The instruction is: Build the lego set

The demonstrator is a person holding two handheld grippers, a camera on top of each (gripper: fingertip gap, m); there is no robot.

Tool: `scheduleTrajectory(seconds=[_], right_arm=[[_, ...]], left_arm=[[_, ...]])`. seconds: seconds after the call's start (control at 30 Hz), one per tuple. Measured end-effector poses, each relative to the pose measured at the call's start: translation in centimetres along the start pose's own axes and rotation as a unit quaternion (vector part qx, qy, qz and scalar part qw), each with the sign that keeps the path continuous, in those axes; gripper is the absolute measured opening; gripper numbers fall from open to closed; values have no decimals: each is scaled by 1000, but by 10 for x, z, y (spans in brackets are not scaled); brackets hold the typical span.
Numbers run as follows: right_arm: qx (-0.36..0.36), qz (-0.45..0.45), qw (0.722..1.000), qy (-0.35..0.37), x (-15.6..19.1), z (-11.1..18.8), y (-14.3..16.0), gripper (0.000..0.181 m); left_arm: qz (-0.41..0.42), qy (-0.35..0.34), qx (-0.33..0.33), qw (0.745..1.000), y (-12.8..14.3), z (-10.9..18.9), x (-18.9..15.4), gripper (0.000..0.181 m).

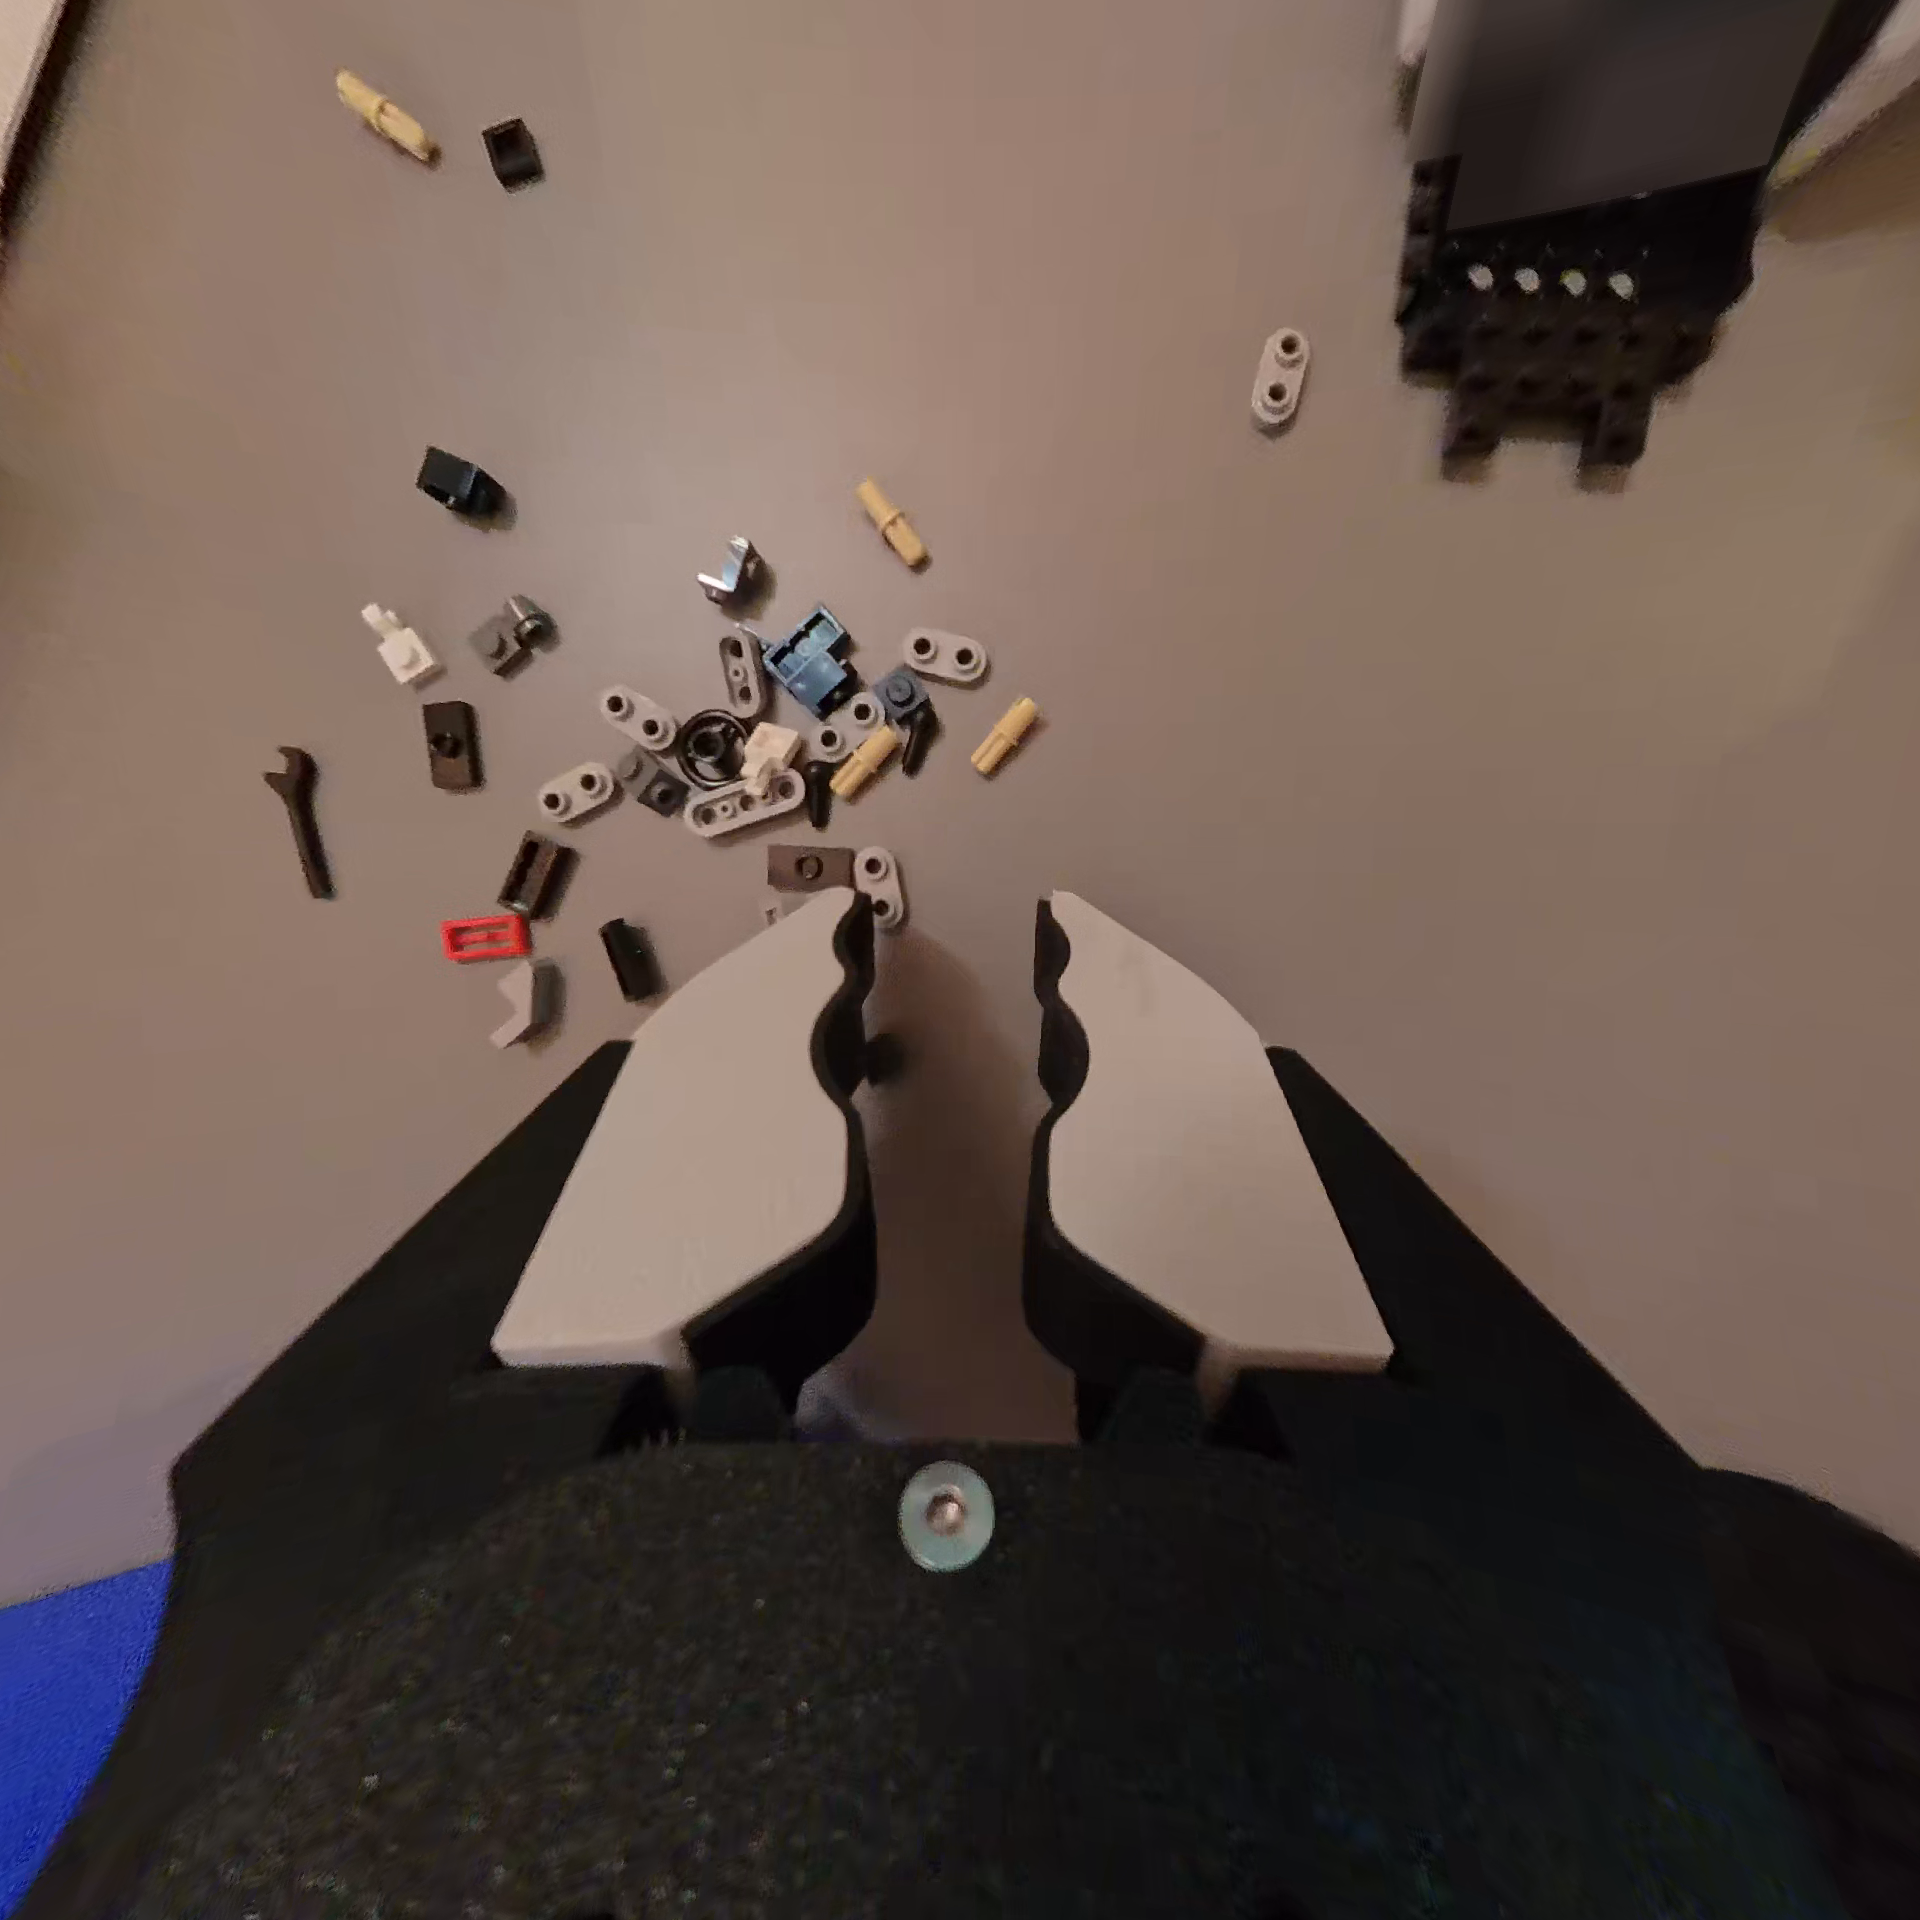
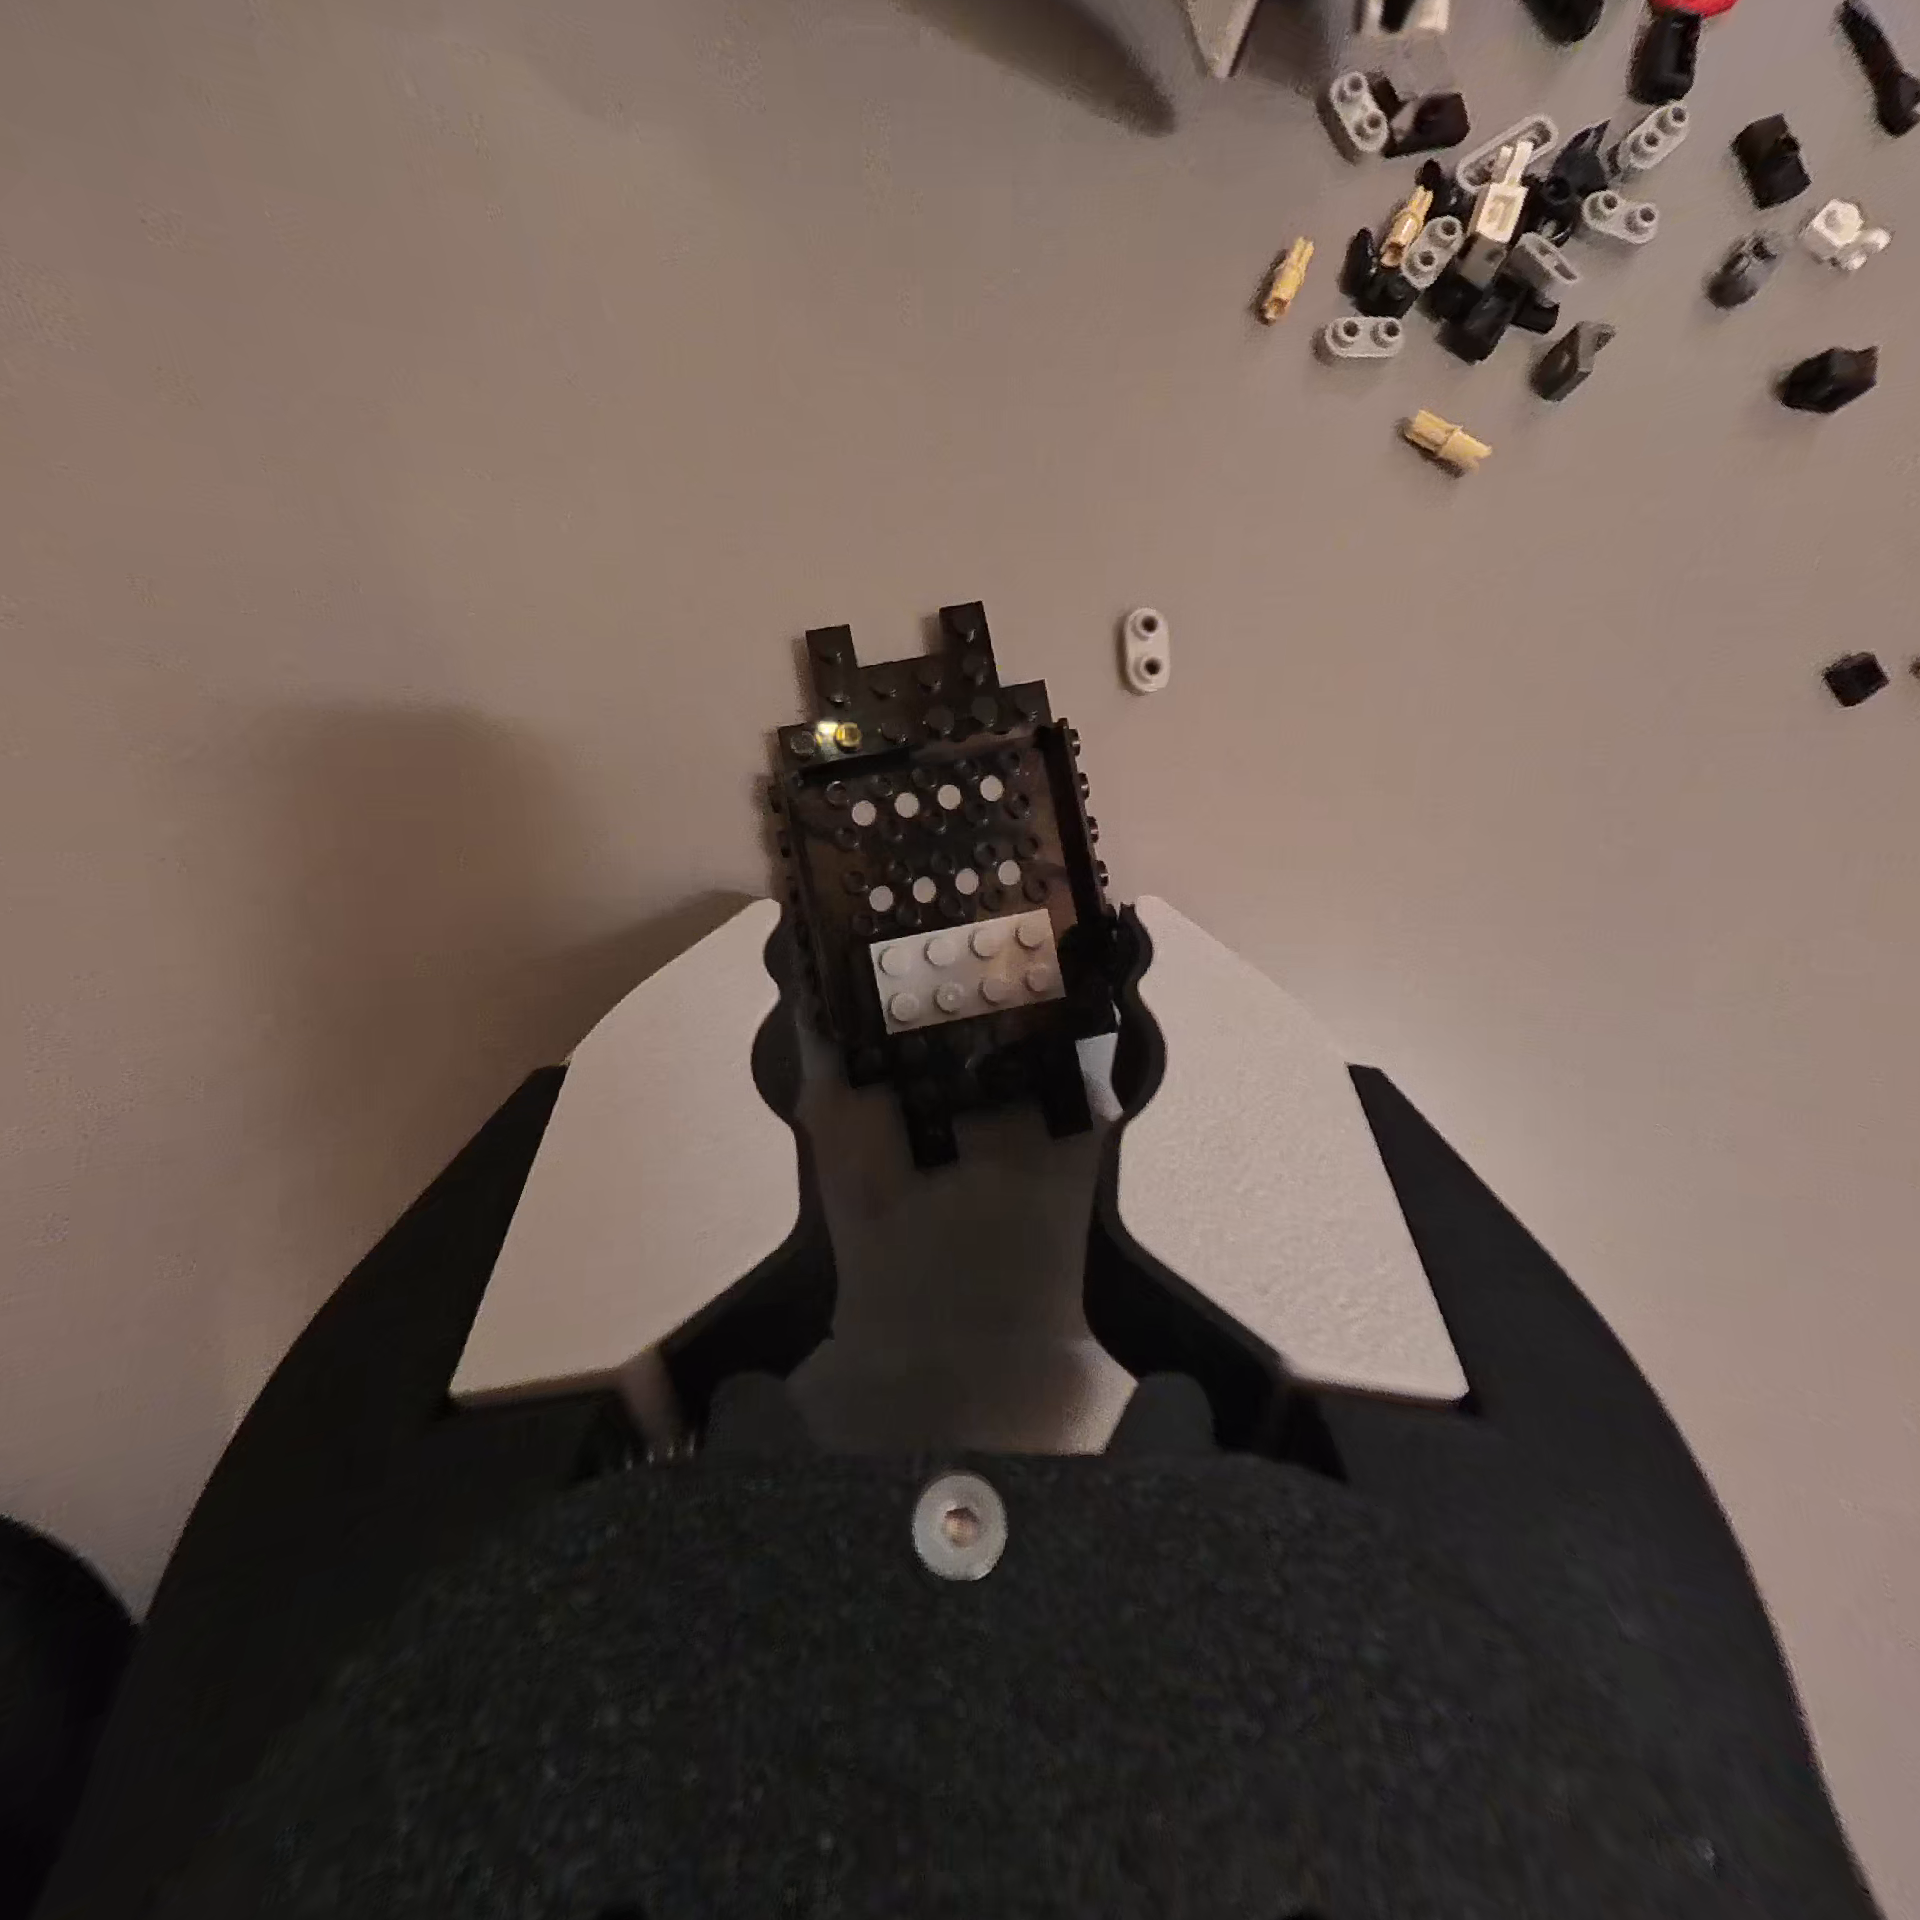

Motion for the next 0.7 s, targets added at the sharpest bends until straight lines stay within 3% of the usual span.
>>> scheduleTrajectory(seconds=[0.47, 0.7], right_arm=[[-26, -33, 999, 28, 32, 5, 3, 58], [-22, -46, 998, 40, 41, 10, 9, 58]], left_arm=[[37, -8, 0, 999, 3, -11, 9, 8], [-31, 46, -68, 996, -45, -4, -42, 8]])
Point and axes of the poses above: each gripper's, where its closed fingertips meet, z back along the fingers, y out of its underside, x = y × z across the jaws, the point moved 2 cm from there along z, back along the fingers, and after that the axes turned 3 degrees about -x, right-handed, at the moved point
